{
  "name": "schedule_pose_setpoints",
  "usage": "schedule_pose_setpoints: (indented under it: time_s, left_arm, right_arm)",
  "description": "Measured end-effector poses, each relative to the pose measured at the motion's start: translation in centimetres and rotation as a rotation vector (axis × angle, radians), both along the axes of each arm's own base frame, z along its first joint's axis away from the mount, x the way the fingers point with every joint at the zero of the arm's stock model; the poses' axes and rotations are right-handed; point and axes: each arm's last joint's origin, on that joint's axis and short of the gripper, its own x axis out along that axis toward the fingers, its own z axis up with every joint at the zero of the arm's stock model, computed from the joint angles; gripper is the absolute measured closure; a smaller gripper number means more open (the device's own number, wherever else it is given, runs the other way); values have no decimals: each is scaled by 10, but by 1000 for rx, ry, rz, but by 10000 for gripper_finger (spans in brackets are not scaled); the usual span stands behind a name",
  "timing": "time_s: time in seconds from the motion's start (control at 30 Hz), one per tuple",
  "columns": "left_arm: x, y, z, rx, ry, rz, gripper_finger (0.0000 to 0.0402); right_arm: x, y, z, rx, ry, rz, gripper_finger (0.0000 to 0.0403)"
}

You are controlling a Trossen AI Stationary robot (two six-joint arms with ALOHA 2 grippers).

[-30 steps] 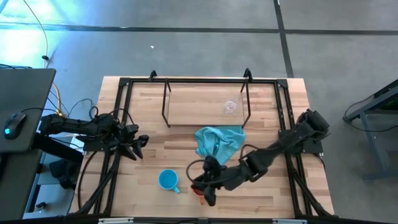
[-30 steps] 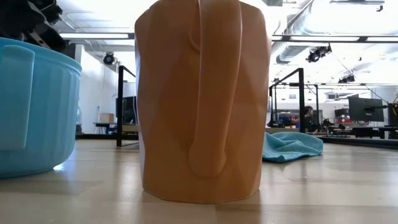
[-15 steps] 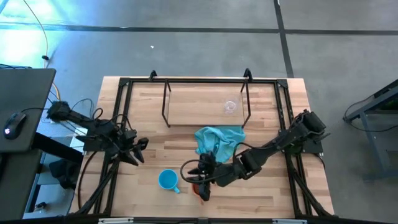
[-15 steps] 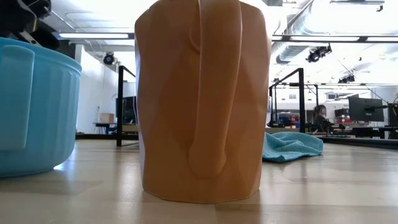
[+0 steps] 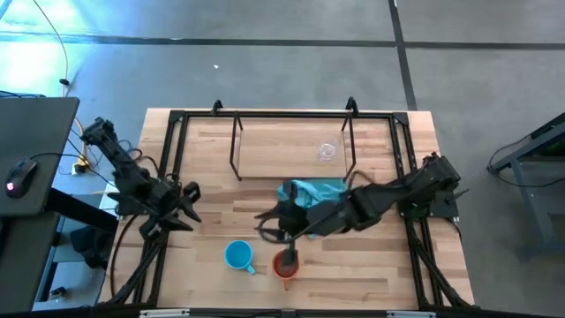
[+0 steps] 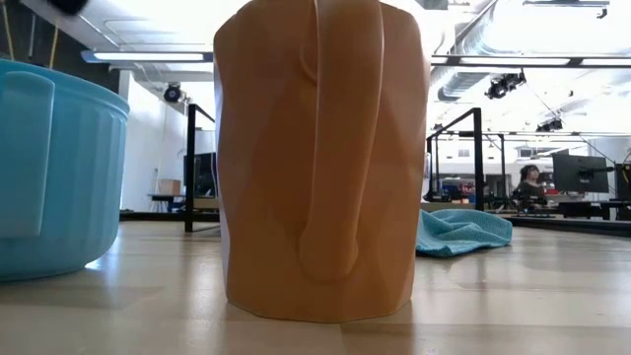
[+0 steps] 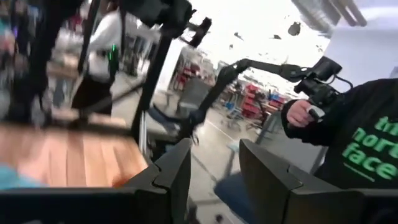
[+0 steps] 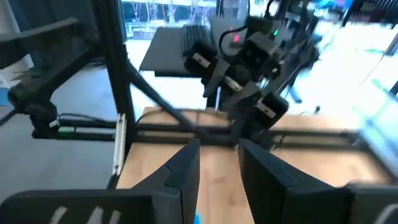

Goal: Stack small to large cups/mugs on shelf
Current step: Put the blue mug on the shelf

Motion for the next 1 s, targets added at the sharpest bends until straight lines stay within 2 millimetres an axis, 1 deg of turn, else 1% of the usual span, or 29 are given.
schedule_pose_setpoints:
  time_s: [0.07,0.2,0.3,0.43,0.63,0.73,0.9,1.0]
  left_arm:
    - [2,-1,21,41,-14,11,277]
    - [8,-6,56,132,-4,20,277]
    - [15,-12,82,203,-21,28,277]
    - [26,-20,117,311,-80,49,277]
    - [37,-29,172,408,-207,92,277]
    - [44,-34,193,441,-228,102,277]
    - [62,-48,214,513,-241,111,277]
    - [74,-56,225,619,-240,166,277]
  right_arm:
    - [-6,-6,19,-29,-11,-7,302]
    - [-20,-14,53,-99,-40,-33,302]
    - [-32,-20,72,-153,-39,-40,302]
    - [-48,-29,93,-203,-46,-72,302]
    - [-66,-38,105,-290,-70,-107,302]
    - [-74,-42,110,-292,-76,-120,302]
    - [-84,-46,115,-353,-67,-114,302]
    - [-93,-52,122,-435,-71,-165,302]
